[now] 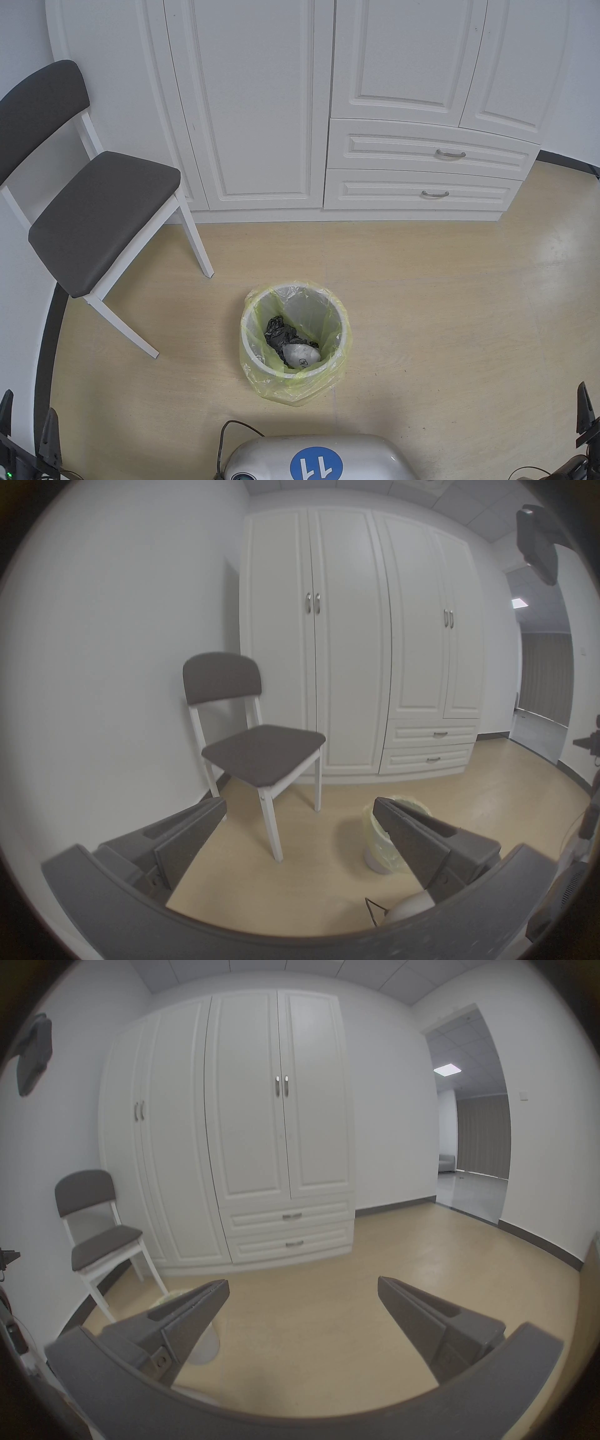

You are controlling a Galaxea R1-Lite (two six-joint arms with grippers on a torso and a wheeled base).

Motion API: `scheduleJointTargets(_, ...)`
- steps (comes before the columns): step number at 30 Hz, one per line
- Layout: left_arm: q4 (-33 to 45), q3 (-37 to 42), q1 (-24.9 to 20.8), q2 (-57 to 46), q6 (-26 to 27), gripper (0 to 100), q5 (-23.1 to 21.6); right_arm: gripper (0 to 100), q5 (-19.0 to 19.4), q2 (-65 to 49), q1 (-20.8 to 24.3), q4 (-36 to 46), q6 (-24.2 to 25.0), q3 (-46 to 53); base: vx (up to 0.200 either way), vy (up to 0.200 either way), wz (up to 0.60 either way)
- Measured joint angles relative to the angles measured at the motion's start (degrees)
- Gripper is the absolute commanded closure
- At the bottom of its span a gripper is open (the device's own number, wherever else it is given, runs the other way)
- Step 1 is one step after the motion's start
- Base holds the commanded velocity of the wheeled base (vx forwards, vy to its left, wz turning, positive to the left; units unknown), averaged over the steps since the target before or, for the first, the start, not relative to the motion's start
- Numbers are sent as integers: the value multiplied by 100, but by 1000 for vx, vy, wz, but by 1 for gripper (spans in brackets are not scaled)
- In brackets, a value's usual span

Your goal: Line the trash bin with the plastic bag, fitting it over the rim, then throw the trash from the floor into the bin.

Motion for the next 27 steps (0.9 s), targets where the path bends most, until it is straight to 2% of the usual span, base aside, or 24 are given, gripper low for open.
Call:
scheduleJointTargets(4,121,-2,0,0,-106,0,7,0,-5,0,-1,182,2,1,0,0,0)
scheduleJointTargets(13,229,-2,2,0,5,0,38,0,156,5,-4,187,-4,4,0,0,0)
scheduleJointTargets(19,229,0,0,1,-106,0,40,0,121,5,-6,189,-123,4,0,0,0)
scheduleJointTargets(21,232,-2,0,1,-112,0,38,0,116,5,-6,190,-296,4,0,0,0)
scheduleJointTargets(24,246,-2,2,1,-101,0,-55,0,140,5,-4,206,-634,4,0,0,0)
scheduleJointTargets(27,432,-2,2,1,-68,0,-384,0,283,5,-4,246,-680,4,0,0,0)
